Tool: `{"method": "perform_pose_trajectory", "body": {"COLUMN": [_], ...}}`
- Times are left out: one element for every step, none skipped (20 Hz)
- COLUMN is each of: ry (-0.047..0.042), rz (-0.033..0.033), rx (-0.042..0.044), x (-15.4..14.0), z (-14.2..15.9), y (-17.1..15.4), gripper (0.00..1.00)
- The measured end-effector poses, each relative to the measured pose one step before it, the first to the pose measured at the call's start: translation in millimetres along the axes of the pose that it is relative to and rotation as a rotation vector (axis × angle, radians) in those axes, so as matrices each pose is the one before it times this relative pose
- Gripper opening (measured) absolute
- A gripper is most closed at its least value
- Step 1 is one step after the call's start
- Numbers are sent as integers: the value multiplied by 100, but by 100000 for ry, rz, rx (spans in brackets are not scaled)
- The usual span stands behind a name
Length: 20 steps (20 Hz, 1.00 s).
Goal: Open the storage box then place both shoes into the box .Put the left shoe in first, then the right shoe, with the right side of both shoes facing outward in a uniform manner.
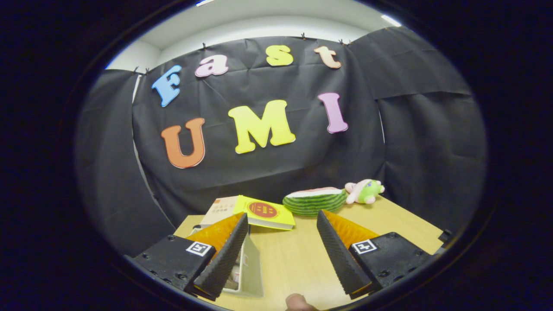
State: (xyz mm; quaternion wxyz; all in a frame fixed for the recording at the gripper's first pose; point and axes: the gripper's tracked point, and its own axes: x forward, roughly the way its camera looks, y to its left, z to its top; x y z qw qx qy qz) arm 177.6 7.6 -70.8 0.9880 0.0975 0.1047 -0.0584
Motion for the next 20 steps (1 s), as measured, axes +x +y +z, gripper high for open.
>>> {"method": "perform_pose_trajectory", "body": {"ry": [-467, -235, 32, -1065, -1348, -1831, -1161, -457, -247, -488, -656, -512, -114, 771, -1016, -1422, -1089, -652, -325, -109], "rz": [524, 991, 333, -256, -422, -920, -378, -265, 539, 139, -230, -90, 199, 310, 420, -266, -390, 62, -293, -444], "rx": [76, -82, -246, -421, -739, -1294, -1616, -1269, -184, -571, -935, -541, -195, 10, -366, -1134, -883, -387, -630, -874], "x": [-286, -190, -237, -97, -134, -182, -99, -211, -181, -123, -174, -75, -1392, -211, -316, -29, -207, -181, -227, 11], "z": [140, -82, 6, 67, 261, 394, 135, -119, -47, 114, 162, 20, 238, -120, 217, 508, 224, 74, 128, -47], "y": [175, 264, 106, -173, -71, -299, -74, 14, 235, 139, -79, 1, 405, 203, 187, -63, -151, 112, 27, -134], "gripper": [100, 100, 100, 100, 100, 100, 100, 100, 100, 100, 100, 100, 100, 100, 100, 100, 100, 100, 100, 100]}}
